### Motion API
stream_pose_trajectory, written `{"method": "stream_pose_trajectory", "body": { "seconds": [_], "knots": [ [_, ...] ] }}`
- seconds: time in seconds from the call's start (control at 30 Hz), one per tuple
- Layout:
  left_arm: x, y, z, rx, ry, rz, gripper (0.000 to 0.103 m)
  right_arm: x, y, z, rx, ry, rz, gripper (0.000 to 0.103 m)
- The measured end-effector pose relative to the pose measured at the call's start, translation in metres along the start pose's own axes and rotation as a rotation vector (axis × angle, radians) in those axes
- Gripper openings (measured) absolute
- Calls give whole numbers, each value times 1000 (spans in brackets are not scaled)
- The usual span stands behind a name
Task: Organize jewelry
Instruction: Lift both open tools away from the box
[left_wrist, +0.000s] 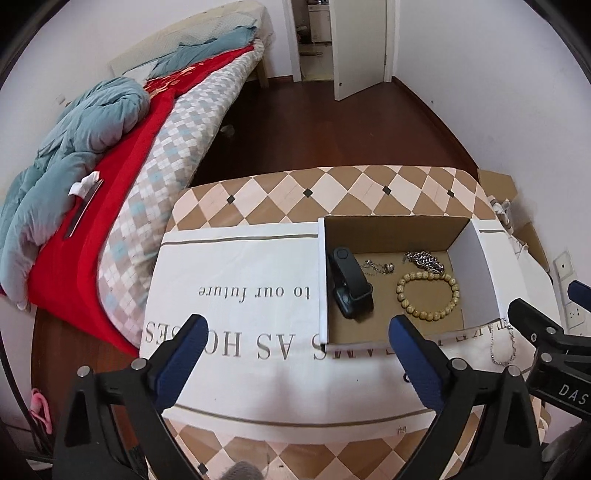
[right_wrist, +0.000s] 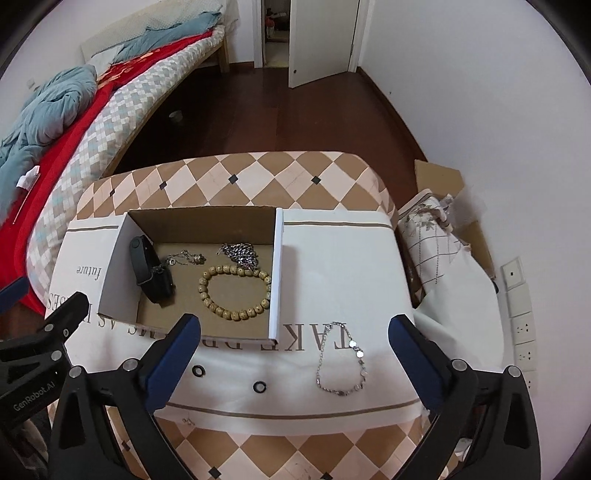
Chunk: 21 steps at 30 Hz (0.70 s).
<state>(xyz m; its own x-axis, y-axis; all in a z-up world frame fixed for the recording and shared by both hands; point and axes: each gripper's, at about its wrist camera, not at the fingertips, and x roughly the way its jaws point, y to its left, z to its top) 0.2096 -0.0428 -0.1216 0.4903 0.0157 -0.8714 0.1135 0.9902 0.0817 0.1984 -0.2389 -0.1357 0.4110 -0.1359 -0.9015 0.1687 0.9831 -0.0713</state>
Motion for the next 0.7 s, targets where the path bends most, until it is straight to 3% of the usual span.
{"method": "stream_pose_trajectory", "body": {
  "seconds": [0.7],
  "knots": [
    [-131, 16, -41, 9, -217, 14, 100, -135, 7, -48, 10, -219, 6, 103]
  ]
}}
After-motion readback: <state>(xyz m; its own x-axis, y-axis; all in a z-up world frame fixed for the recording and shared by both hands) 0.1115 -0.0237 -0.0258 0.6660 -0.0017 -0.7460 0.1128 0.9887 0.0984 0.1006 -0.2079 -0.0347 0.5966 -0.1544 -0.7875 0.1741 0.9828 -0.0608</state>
